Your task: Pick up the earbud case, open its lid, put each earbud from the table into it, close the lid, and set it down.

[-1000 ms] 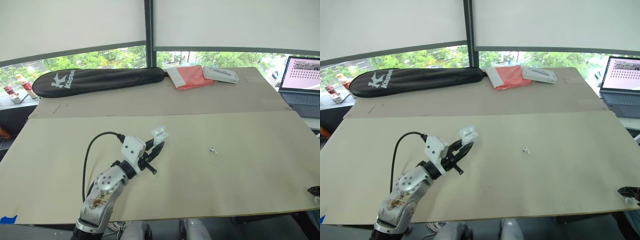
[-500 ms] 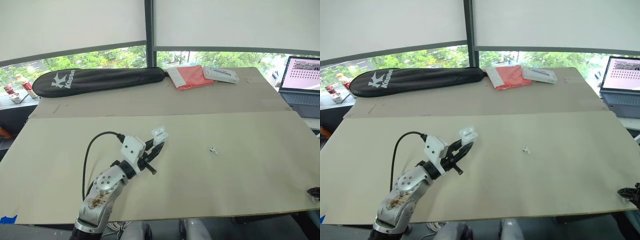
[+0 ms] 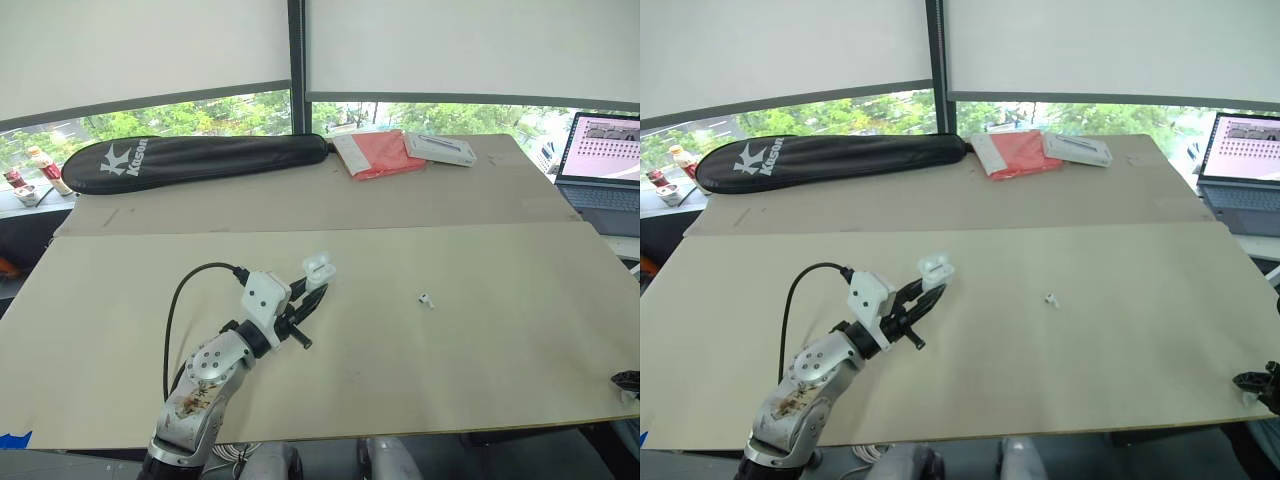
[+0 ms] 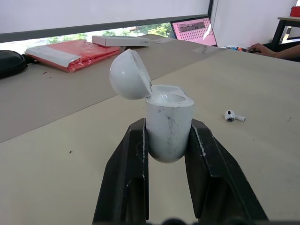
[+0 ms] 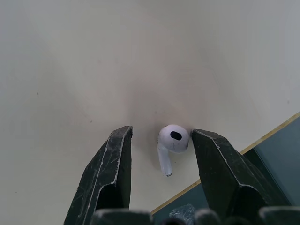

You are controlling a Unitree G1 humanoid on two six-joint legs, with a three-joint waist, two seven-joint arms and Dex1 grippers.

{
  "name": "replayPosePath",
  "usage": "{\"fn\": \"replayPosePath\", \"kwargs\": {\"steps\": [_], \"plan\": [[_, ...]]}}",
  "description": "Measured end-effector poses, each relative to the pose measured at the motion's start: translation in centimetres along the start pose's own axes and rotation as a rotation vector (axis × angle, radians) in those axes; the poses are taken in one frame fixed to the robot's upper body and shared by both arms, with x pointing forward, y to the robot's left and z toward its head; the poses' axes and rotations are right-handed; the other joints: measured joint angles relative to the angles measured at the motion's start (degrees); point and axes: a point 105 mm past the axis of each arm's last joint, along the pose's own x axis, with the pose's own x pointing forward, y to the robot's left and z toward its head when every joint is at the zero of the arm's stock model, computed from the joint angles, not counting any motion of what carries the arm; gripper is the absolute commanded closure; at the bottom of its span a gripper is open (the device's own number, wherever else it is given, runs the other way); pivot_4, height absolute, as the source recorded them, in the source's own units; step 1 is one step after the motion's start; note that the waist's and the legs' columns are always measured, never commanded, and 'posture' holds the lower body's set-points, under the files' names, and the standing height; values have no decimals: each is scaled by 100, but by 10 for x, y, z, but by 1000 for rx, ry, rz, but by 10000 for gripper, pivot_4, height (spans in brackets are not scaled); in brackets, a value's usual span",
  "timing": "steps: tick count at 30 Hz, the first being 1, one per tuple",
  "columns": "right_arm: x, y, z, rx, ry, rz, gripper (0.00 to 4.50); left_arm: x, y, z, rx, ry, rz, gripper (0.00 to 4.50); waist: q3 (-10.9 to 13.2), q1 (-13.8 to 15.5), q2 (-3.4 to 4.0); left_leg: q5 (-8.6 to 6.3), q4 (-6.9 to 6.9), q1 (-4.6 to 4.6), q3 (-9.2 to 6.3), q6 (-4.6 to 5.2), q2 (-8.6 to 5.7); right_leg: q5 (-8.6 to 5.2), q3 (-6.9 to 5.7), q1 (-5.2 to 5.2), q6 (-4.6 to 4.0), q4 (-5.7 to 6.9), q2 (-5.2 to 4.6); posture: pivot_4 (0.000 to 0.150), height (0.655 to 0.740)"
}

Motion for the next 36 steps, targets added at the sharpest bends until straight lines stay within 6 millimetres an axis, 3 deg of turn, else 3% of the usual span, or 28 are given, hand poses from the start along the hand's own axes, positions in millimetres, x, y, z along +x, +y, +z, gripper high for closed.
{"fn": "replayPosePath", "kwargs": {"steps": [10, 11, 15, 23, 26, 29, 33, 36], "plan": [[1, 3, -3, -23, 17, 4, 22423, -2, -1, 1, 0, -1, 0, 39398, 3, -7, -14, 0, -2, 0, -3, 0, 1, 0, 2, 0, 1, -1, 3, 1500, 7400], [1, 4, -3, -24, 18, 8, 27790, -2, -1, 0, -2, 1, 0, 39398, 3, -10, -14, 0, -3, 0, -3, 0, 1, 0, 3, 0, 1, -2, 4, 1500, 7400], [1, 5, -5, -19, 28, 13, 40209, -4, -2, -3, -6, 12, -3, 39398, 4, -20, -15, 0, -5, 1, -4, 0, 3, 0, 2, 0, 1, -1, 6, 1500, 7400], [2, 18, 2, -34, 16, 60, 40515, -5, 0, -2, -4, 10, 0, 39398, 3, -48, -14, 0, -4, 1, 2, 0, 2, 0, 11, -3, 2, -1, 5, 1500, 7400], [0, 38, 4, -145, 23, 133, 40520, -4, -1, -2, -7, 8, -3, 39398, 4, -48, -8, 0, -6, 0, -1, 0, 1, 0, 11, -6, 2, 0, 6, 1500, 7400], [-13, 75, 14, -393, -13, 261, 40520, -4, -1, -3, -7, 6, -4, 39398, 4, -59, -3, 0, -20, 8, 2, 0, 0, -3, 17, -5, 9, -1, 6, 1500, 7400], [-29, 132, 27, -663, -144, 426, 40520, -1, -1, -7, -11, 2, -18, 39398, 13, -67, -19, 0, -21, 7, -4, -1, 4, -3, 11, -7, 9, -1, 13, 1500, 7400], [-41, 185, 32, -781, -310, 593, 40520, 6, 1, -7, -15, -10, -29, 39398, 20, -65, -31, 1, -18, 0, -5, -2, 3, 3, 12, -11, 19, -2, 14, 1500, 7400]]}}
